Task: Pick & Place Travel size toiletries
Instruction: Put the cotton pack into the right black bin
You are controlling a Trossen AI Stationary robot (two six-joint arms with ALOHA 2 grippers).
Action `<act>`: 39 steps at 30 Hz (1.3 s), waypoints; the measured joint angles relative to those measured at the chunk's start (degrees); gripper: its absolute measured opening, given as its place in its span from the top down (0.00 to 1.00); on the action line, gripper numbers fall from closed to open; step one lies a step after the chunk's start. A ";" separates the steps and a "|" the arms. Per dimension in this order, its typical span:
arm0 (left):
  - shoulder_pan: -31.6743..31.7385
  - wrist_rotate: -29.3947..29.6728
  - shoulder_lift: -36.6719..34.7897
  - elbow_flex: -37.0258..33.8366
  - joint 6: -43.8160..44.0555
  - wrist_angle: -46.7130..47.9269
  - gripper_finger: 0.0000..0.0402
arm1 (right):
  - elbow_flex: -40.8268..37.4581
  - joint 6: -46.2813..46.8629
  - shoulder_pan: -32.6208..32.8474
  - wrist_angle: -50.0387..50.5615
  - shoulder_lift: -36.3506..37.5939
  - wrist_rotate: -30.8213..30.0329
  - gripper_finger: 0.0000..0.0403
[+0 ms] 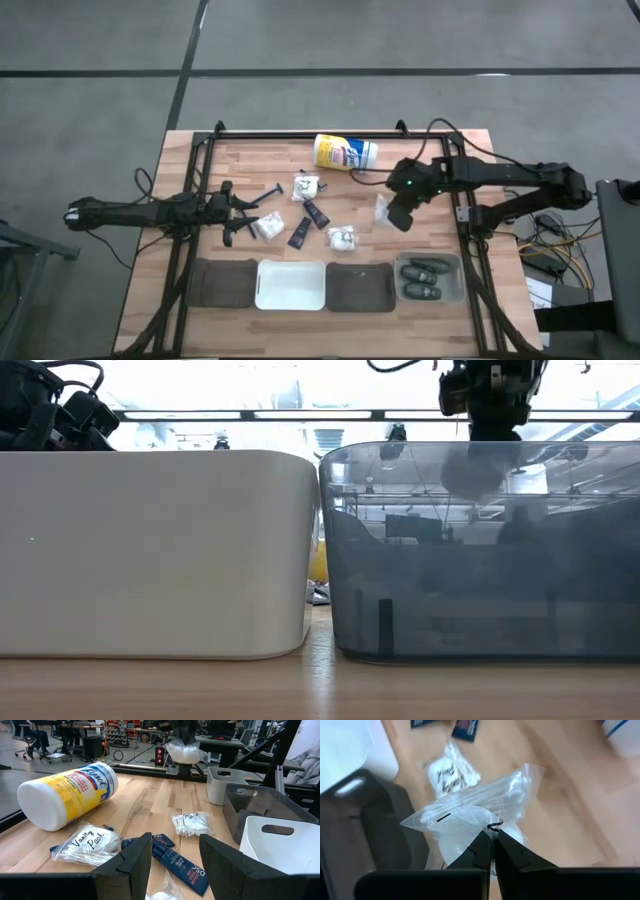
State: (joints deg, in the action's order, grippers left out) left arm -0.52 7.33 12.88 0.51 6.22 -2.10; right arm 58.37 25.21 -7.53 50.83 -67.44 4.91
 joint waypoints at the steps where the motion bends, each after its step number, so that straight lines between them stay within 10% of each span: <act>1: 0.00 0.00 0.00 0.00 0.00 0.01 0.57 | 0.00 -0.22 -0.06 -0.02 0.68 -0.57 0.98; 39: -0.01 0.00 0.00 -0.01 0.00 0.01 0.57 | -0.02 -5.68 6.35 -12.04 3.67 -1.87 0.98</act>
State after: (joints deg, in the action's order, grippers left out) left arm -0.52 7.33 12.88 0.50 6.22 -2.09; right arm 58.35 19.53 -1.18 38.79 -63.77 3.04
